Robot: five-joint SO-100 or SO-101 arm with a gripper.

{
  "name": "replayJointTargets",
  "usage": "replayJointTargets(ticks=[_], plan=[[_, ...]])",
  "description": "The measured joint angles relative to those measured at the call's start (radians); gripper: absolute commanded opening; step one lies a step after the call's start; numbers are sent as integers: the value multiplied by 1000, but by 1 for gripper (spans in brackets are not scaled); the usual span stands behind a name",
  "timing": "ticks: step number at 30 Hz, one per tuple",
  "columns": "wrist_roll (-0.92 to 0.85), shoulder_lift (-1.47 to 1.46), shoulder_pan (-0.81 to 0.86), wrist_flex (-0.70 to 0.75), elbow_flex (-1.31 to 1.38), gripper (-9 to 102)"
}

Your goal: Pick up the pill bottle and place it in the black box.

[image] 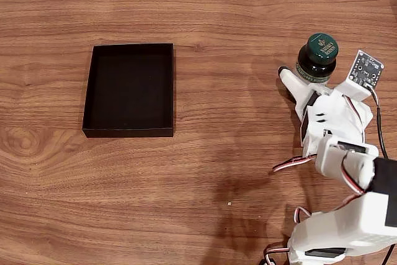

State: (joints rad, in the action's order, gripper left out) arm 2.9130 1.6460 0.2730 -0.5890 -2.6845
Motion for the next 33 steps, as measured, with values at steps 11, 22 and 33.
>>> replayJointTargets(ticks=[11,22,33], plan=[[15,-51,29,-5,52,41],[126,-86,-18,-44,55,41],[153,-167,-14,-94,118,41]])
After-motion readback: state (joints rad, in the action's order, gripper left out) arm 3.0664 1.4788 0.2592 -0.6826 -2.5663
